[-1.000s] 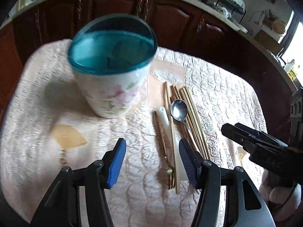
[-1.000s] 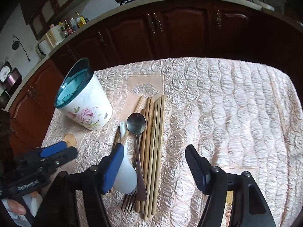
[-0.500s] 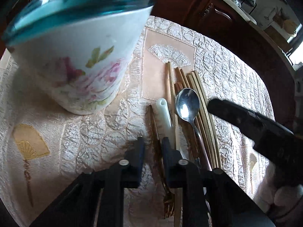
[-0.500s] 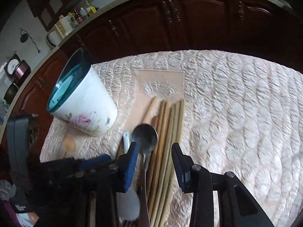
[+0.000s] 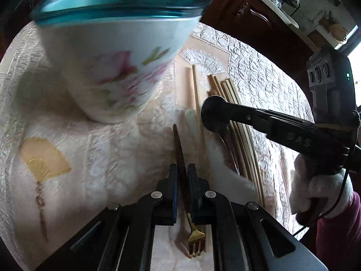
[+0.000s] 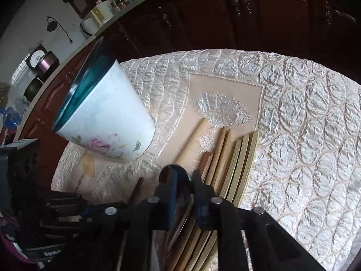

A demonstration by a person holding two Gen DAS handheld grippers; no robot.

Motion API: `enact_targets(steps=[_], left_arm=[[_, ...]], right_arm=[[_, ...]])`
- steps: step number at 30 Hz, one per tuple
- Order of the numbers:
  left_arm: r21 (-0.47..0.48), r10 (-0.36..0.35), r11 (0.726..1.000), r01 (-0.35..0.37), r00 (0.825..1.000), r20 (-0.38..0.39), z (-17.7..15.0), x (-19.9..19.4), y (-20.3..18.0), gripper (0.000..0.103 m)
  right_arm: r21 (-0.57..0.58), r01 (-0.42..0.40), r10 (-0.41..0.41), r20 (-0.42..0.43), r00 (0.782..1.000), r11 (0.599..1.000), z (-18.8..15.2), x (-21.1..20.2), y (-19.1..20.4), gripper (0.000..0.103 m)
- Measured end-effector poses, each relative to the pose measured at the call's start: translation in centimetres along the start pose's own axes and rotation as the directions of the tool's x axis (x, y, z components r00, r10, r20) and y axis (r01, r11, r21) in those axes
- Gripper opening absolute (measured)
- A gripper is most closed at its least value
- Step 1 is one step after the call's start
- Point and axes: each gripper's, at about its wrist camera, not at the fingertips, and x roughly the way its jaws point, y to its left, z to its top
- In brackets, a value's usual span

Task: Organize utensils
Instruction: 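Grasp the gold fork with the left tool while the right tool reaches toward the chopsticks, then grasp one wooden chopstick with the right tool while the left tool lifts the fork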

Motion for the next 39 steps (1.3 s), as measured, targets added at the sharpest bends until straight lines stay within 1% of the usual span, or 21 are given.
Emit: enact_targets(steps=[3,5,6,7,9,12,14,17,19,21,24,29,32,33,35,37,38,39], left_arm=[[0.006,0.008,1.000,-0.008,1.000,-0.009,-0.8,-0.5,0.9,0.009],[0.008,0.013,1.000,-0.013,1.000,-0.014,-2.2,-1.7,1.4,0.009],[0.005,0.019,1.000,-0.019,1.000,-0.008,-2.5,-2.2,1.8,0.009],[0.001,0.022,1.000,-0.022,1.000,0.004,-2.9,-2.8,2.2,0.009],[-0.014,0.023,1.000,-0.023,1.000,0.019,-3.2,-3.8,3.0,0.010],[-0.030,0.020,0.999,-0.020,0.999,0.026,-3.2,-4.9,3.5,0.010],[-0.031,0.022,0.999,-0.021,0.999,0.028,-3.4,-5.6,3.7,0.011],[-0.030,0.018,0.999,-0.017,0.999,0.030,-3.3,-6.4,4.2,0.010],[-0.029,0.029,0.999,-0.028,0.999,0.030,-3.0,-6.4,4.5,0.010],[-0.048,0.032,0.998,-0.031,0.999,0.031,-2.3,-6.3,5.0,0.009],[-0.068,0.028,0.997,-0.026,0.999,0.027,-1.7,-4.8,4.8,0.009],[-0.084,0.038,0.996,-0.037,0.999,0.013,-0.9,-3.9,5.1,0.009],[-0.100,0.040,0.994,-0.038,0.999,0.015,0.2,-3.6,5.5,0.018],[-0.104,0.046,0.994,-0.045,0.999,0.012,0.3,-3.7,5.8,0.023],[-0.102,0.059,0.993,-0.059,0.998,-0.001,0.9,-3.2,6.0,0.025],[-0.091,0.076,0.993,-0.078,0.997,-0.018,1.3,-2.5,5.9,0.025],[-0.089,0.079,0.993,-0.080,0.997,-0.014,1.5,-2.2,5.8,0.025],[-0.085,0.079,0.993,-0.079,0.997,-0.008,1.6,-2.1,5.6,0.024]], right_arm=[[0.000,0.003,-0.003,0.014,1.000,1.000,-1.7,-1.0,0.2,0.008],[0.017,0.007,-0.007,0.012,1.000,1.000,-3.0,-1.3,0.1,0.008],[0.018,0.019,-0.020,0.012,1.000,1.000,-3.5,-1.6,0.1,0.008],[0.012,0.037,-0.037,0.016,0.999,0.999,-3.8,-1.7,0.2,0.010],[-0.008,0.050,-0.049,0.054,0.997,0.999,-4.1,-2.5,0.8,0.011],[-0.039,0.061,-0.059,0.059,0.997,0.997,-3.5,-2.3,1.7,0.021],[-0.057,0.064,-0.062,0.047,0.997,0.996,-2.9,-1.8,2.5,0.021],[-0.066,0.015,-0.013,0.035,0.999,0.998,-1.9,-1.5,3.9,0.023],[-0.056,0.025,-0.023,0.028,0.999,0.998,-1.1,-0.6,4.6,0.029],[-0.025,0.042,-0.042,0.021,0.999,0.999,-0.1,0.6,4.7,0.029],[0.040,0.034,-0.033,-0.009,0.999,0.999,1.4,2.5,4.3,0.029],[0.075,0.031,-0.028,-0.044,0.999,0.997,3.2,4.9,4.2,0.029],[0.105,0.006,-0.001,-0.051,0.999,0.994,3.8,5.8,4.0,0.029],[0.107,0.008,-0.002,-0.057,0.998,0.994,4.0,6.2,4.1,0.029],[0.103,0.012,-0.005,-0.070,0.998,0.995,4.4,6.7,4.0,0.029],[0.095,0.020,-0.013,-0.077,0.997,0.995,4.6,7.5,4.5,0.026],[0.089,0.024,-0.018,-0.074,0.997,0.996,4.6,7.6,4.6,0.019],[0.083,0.024,-0.018,-0.073,0.997,0.996,4.6,7.8,4.8,0.014]])
